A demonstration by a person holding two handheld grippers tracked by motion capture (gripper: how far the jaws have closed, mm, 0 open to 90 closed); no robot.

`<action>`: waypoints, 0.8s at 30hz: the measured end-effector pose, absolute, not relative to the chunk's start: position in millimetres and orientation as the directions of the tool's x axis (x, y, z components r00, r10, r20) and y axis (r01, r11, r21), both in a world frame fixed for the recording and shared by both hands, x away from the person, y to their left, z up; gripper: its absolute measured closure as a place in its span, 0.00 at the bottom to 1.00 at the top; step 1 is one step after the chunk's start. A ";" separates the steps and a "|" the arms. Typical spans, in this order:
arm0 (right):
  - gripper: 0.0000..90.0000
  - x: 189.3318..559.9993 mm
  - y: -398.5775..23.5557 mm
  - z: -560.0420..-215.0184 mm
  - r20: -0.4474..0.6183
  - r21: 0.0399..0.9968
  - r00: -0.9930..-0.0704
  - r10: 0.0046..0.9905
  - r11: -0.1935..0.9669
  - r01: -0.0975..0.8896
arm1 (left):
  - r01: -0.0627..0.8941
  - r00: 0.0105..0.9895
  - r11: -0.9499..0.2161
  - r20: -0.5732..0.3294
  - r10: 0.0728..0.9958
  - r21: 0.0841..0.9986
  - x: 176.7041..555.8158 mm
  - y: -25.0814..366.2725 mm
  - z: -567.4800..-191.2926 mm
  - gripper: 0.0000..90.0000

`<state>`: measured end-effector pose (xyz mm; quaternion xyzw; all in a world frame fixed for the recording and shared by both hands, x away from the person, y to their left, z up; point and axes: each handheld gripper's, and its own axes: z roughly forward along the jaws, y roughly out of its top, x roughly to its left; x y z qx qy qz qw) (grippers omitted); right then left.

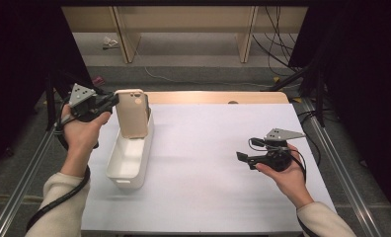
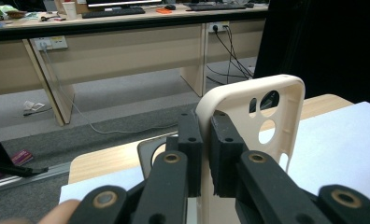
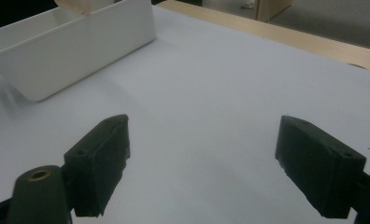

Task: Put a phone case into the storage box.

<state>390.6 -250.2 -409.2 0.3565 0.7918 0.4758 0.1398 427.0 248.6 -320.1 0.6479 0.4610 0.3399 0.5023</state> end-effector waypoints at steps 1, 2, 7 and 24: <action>0.21 390.6 -250.0 -409.2 0.117 0.854 -0.707 0.698 0.292 0.430 | 0.255 0.343 -0.070 -0.023 0.939 0.964 427.4 249.2 -319.6 0.93; 0.21 390.5 -249.9 -409.2 0.117 0.854 -0.707 0.697 0.292 0.430 | 0.255 0.342 -0.068 -0.024 0.939 0.964 427.9 249.7 -319.1 0.94; 0.21 390.5 -249.9 -409.3 0.117 0.853 -0.707 0.697 0.294 0.431 | 0.257 0.334 -0.066 -0.025 0.942 0.964 430.5 252.5 -318.6 0.94; 0.21 390.3 -249.9 -409.3 0.119 0.851 -0.706 0.698 0.294 0.435 | 0.269 0.318 -0.093 0.003 0.948 0.959 447.8 255.2 -335.2 0.93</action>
